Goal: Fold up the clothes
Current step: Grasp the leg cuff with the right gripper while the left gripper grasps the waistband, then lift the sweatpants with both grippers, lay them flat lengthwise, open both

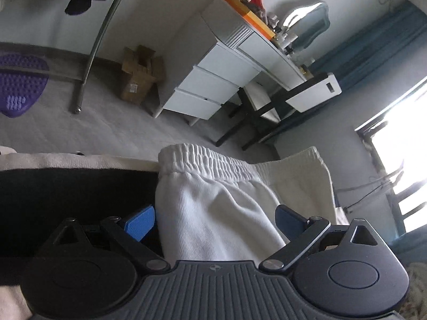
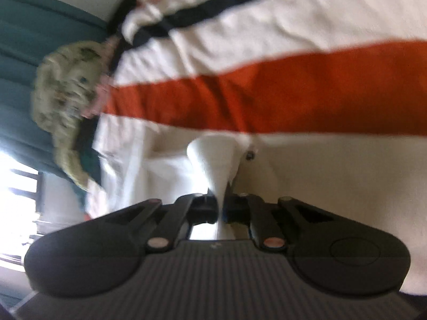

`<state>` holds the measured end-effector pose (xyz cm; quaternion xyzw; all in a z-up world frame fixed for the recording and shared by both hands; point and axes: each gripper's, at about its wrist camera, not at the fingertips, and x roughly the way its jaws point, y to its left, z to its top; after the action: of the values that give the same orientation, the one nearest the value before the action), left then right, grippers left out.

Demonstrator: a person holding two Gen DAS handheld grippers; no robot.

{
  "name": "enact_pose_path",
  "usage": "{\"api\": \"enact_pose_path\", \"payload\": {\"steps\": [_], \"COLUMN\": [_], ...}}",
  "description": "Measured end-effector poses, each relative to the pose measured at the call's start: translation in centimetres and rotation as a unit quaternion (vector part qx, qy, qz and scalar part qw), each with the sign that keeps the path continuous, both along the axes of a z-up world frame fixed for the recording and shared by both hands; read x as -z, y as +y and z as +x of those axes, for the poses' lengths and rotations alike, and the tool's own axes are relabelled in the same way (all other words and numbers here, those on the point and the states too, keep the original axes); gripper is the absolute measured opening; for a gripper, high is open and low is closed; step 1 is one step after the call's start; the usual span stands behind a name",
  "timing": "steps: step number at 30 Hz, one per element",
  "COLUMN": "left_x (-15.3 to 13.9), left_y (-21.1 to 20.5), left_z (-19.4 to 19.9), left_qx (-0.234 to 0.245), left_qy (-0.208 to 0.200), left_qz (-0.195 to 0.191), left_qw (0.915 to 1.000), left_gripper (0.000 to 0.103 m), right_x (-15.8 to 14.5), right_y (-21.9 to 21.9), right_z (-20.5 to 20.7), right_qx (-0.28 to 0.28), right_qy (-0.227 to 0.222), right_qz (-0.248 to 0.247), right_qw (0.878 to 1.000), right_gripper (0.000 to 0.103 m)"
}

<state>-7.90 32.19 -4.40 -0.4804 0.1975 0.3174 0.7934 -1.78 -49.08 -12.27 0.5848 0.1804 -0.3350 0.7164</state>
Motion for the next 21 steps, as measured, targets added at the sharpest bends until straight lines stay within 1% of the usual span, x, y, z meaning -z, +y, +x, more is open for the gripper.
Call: {"api": "enact_pose_path", "payload": {"steps": [2, 4, 6, 7, 8, 9, 12, 14, 15, 16, 17, 18, 19, 21], "left_x": [0.5, 1.0, 1.4, 1.7, 1.9, 2.1, 2.4, 2.5, 2.6, 2.7, 3.0, 3.3, 3.5, 3.5], "left_y": [0.2, 0.4, 0.6, 0.7, 0.8, 0.8, 0.4, 0.2, 0.1, 0.0, 0.1, 0.2, 0.3, 0.3], "left_z": [-0.3, -0.5, -0.8, -0.9, -1.0, -0.8, -0.3, -0.2, -0.1, 0.2, 0.4, 0.6, 0.7, 0.8], "left_qx": [0.004, 0.009, 0.015, 0.018, 0.021, 0.026, 0.044, 0.051, 0.051, 0.049, 0.047, 0.043, 0.038, 0.032], "left_qy": [-0.004, -0.008, -0.013, -0.015, -0.017, -0.018, -0.024, -0.027, -0.026, -0.023, -0.017, -0.013, -0.01, -0.008], "left_qz": [-0.013, -0.025, -0.037, -0.043, -0.049, -0.052, -0.059, -0.061, -0.058, -0.056, -0.058, -0.065, -0.072, -0.069], "left_qw": [0.9999, 0.9996, 0.9991, 0.9988, 0.9984, 0.9982, 0.997, 0.9965, 0.9967, 0.997, 0.9971, 0.9969, 0.9967, 0.997], "left_gripper": [0.096, 0.093, 0.092, 0.09, 0.083, 0.081, 0.07, 0.055, 0.051, 0.043, 0.035, 0.03, 0.022, 0.017], "right_x": [-1.2, -1.9, -2.2, -2.0, -1.8, -1.6, -0.8, -0.8, -0.9, -1.0, -1.1, -1.1, -1.2, -1.3], "right_y": [0.4, 0.6, 0.6, 0.5, 0.4, 0.2, -0.1, 0.1, 0.2, 0.3, 0.3, 0.3, 0.3, 0.4], "right_z": [-0.1, 0.0, 0.1, 0.1, 0.1, 0.2, 0.2, 0.2, 0.2, 0.3, 0.3, 0.4, 0.4, 0.5], "right_qx": [0.003, 0.008, 0.01, 0.013, 0.015, 0.017, 0.026, 0.027, 0.027, 0.026, 0.028, 0.029, 0.031, 0.034], "right_qy": [-0.014, -0.02, -0.019, -0.016, -0.014, -0.011, -0.004, -0.01, -0.014, -0.017, -0.018, -0.019, -0.02, -0.021], "right_qz": [-0.035, -0.054, -0.06, -0.055, -0.05, -0.045, -0.026, -0.03, -0.033, -0.037, -0.039, -0.04, -0.042, -0.045], "right_qw": [0.999, 0.998, 0.998, 0.998, 0.999, 0.999, 0.999, 0.999, 0.999, 0.999, 0.999, 0.999, 0.998, 0.998], "right_gripper": [0.006, 0.006, 0.006, 0.006, 0.006, 0.006, 0.006, 0.006, 0.006, 0.006, 0.006, 0.006, 0.006, 0.006]}}
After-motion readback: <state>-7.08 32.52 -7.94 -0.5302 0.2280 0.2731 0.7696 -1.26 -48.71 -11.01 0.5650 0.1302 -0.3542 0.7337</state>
